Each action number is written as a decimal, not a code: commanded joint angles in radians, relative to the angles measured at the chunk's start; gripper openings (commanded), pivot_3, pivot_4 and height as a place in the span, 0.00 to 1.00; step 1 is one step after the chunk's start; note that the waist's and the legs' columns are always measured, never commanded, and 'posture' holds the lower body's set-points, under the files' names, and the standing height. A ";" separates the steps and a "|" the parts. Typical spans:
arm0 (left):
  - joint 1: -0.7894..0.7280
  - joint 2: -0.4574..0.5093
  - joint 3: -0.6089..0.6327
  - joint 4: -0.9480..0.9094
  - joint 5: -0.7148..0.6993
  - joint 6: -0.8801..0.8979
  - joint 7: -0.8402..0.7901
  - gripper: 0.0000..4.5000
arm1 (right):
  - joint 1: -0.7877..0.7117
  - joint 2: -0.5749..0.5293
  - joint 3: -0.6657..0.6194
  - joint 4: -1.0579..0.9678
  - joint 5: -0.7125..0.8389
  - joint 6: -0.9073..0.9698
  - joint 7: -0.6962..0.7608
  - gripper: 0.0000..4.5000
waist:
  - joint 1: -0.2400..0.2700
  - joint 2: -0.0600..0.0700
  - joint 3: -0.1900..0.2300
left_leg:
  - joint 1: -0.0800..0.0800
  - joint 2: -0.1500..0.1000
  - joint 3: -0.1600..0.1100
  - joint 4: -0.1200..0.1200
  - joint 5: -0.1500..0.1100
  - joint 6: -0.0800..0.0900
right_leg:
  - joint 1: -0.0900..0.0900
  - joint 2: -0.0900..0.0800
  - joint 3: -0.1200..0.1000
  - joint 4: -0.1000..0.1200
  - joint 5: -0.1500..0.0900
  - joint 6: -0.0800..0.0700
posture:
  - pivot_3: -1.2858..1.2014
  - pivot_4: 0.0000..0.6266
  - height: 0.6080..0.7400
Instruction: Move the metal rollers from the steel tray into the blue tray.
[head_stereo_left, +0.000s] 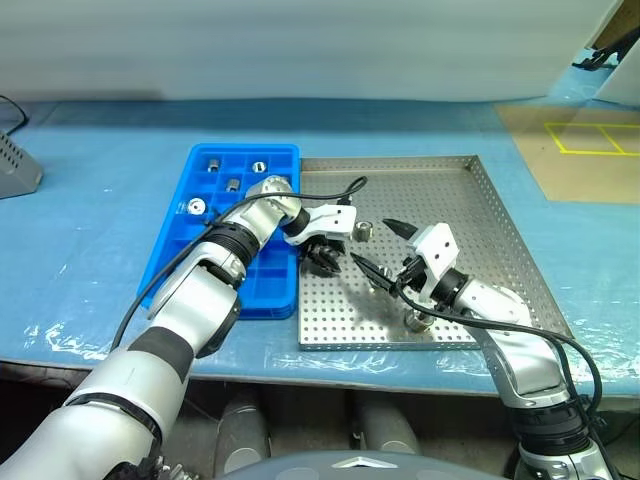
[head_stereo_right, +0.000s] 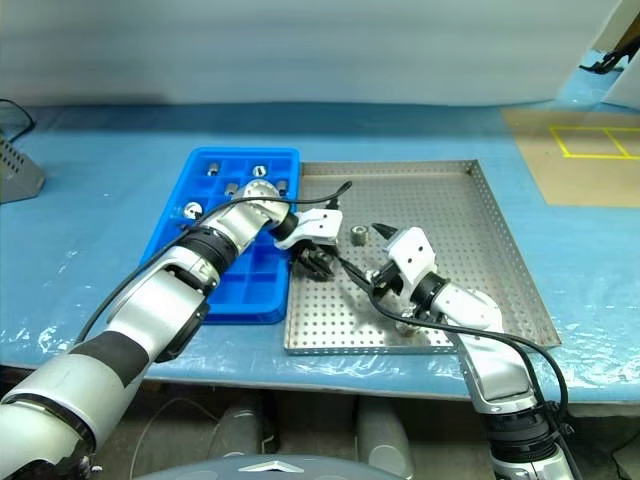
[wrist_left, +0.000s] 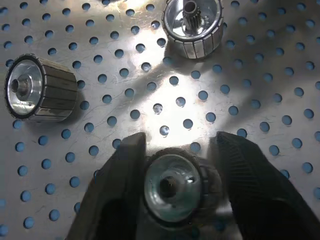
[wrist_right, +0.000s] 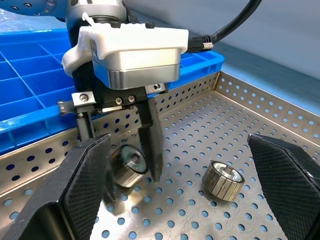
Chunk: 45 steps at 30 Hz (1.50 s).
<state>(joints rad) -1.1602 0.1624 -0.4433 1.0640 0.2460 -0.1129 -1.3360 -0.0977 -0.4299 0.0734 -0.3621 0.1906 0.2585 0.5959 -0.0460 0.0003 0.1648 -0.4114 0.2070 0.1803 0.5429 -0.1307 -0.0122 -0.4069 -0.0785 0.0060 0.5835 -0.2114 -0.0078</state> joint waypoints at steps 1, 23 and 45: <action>-0.056 0.007 0.047 -0.009 -0.020 0.021 0.037 0.77 | -0.015 0.001 -0.006 -0.010 0.011 -0.013 0.005 1.00 | 0.001 0.000 0.000 | -0.001 0.000 0.000 0.000 0.000 0.000 | -0.001 0.000 0.000 0.000 0.000 0.000 | 0.31 0.24 1.00; 0.009 0.097 -0.018 -0.195 -0.002 0.124 -0.167 0.99 | -0.036 0.021 0.008 0.020 0.007 -0.018 0.016 1.00 | 0.004 0.000 0.000 | -0.003 0.000 0.000 0.000 0.000 0.001 | -0.002 0.000 -0.001 -0.001 0.000 0.000 | 0.32 0.24 1.00; -0.040 0.038 -0.082 -0.026 0.090 0.014 -0.104 0.37 | 0.031 0.047 0.020 -0.044 -0.001 -0.016 -0.041 1.00 | -0.016 0.000 0.000 | 0.002 0.000 0.000 0.000 0.000 0.001 | 0.003 0.000 0.000 -0.001 0.000 0.000 | 0.29 0.24 1.00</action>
<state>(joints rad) -1.1901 0.1998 -0.5094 1.0219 0.3105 -0.0869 -1.4585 -0.0613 -0.3849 0.1013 -0.3627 0.1857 0.2587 0.5617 -0.0624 0.0007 0.1648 -0.4099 0.2068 0.1804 0.5430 -0.1311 -0.0114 -0.4040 -0.0789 0.0055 0.5826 -0.2116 -0.0078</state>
